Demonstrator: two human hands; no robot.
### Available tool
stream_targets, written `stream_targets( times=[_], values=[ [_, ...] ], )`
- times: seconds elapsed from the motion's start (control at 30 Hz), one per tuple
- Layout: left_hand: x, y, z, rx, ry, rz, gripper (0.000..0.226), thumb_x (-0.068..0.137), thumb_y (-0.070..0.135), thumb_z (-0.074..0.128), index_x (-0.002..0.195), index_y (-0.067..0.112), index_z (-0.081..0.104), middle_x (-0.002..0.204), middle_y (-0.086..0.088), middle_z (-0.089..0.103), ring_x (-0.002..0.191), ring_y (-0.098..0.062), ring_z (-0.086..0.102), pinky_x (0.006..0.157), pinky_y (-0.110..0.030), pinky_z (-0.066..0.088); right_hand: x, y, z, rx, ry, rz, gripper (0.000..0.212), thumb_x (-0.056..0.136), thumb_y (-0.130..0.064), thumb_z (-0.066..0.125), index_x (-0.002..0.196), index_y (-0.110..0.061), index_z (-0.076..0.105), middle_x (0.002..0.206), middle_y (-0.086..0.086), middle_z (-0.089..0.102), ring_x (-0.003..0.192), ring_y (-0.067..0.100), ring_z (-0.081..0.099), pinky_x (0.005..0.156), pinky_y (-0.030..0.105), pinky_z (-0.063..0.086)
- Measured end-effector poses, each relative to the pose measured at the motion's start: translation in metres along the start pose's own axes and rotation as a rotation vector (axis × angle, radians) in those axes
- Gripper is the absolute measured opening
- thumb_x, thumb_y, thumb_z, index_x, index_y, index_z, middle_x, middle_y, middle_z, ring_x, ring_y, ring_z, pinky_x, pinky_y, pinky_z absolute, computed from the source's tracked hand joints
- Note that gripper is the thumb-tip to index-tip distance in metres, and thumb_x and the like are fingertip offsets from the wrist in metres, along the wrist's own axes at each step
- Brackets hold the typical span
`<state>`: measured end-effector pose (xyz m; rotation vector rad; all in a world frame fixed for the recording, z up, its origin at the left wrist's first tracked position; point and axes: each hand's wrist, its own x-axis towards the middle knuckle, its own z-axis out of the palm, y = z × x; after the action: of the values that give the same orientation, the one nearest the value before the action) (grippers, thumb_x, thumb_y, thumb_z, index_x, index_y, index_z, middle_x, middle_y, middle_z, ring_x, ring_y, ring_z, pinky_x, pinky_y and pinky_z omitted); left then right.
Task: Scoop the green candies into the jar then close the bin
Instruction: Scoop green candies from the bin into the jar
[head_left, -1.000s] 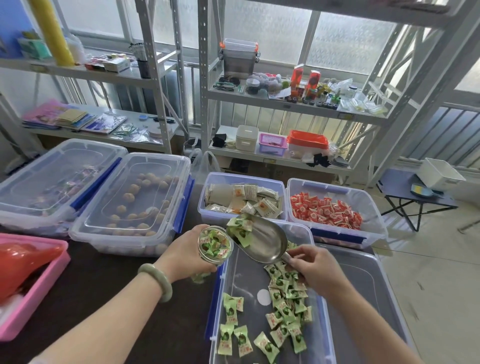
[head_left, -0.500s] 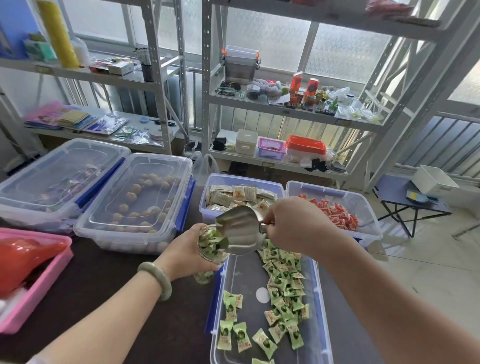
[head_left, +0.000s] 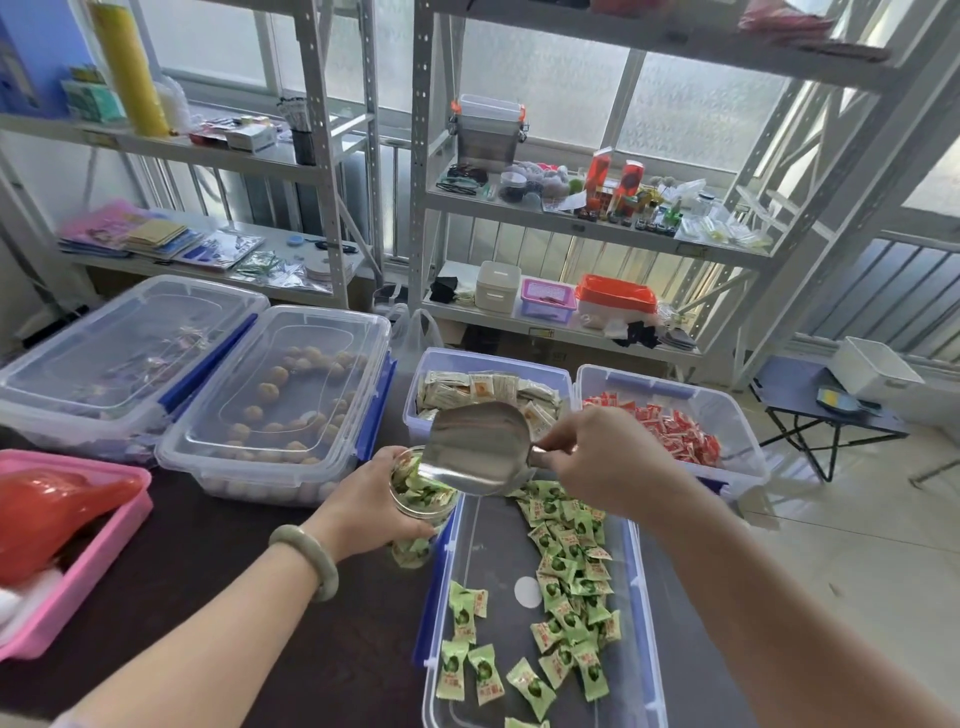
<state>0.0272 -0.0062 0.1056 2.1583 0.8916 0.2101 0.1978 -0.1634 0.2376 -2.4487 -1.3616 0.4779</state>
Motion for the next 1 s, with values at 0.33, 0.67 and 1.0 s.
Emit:
stream_targets(
  times=[0.33,0.67,1.0],
  values=[
    [0.001,-0.019,0.005,0.007,0.060,-0.082,0.097,0.052,0.045,0.086,0.131,0.024,0.034,0.118,0.004,0.059,0.109,-0.014,0.056,0.101,-0.037,0.044,0.010,0.058,0.039,0.589,0.027,0.292,0.008,0.089,-0.018,0.063,0.095,-0.016,0.068,0.075,0.006,0.067,0.053,0.016,0.054,0.048,0.025,0.044],
    [0.011,-0.036,0.019,-0.076,0.208,-0.185,0.092,0.049,0.034,0.091,0.127,0.018,0.044,0.119,0.000,0.059,0.111,-0.018,0.055,0.099,-0.034,0.042,0.007,0.117,0.183,0.784,-0.014,0.712,0.034,0.078,-0.003,0.054,0.110,-0.010,0.059,0.092,0.011,0.066,0.080,0.031,0.064,0.071,0.045,0.055],
    [0.031,-0.053,0.038,-0.111,0.243,-0.355,0.102,0.041,0.046,0.090,0.127,0.019,0.042,0.120,-0.005,0.059,0.116,-0.025,0.051,0.102,-0.044,0.043,0.009,0.101,0.214,0.941,0.051,0.821,0.033,0.083,-0.003,0.055,0.114,-0.014,0.058,0.098,0.006,0.062,0.091,0.026,0.059,0.073,0.031,0.045]
  ],
)
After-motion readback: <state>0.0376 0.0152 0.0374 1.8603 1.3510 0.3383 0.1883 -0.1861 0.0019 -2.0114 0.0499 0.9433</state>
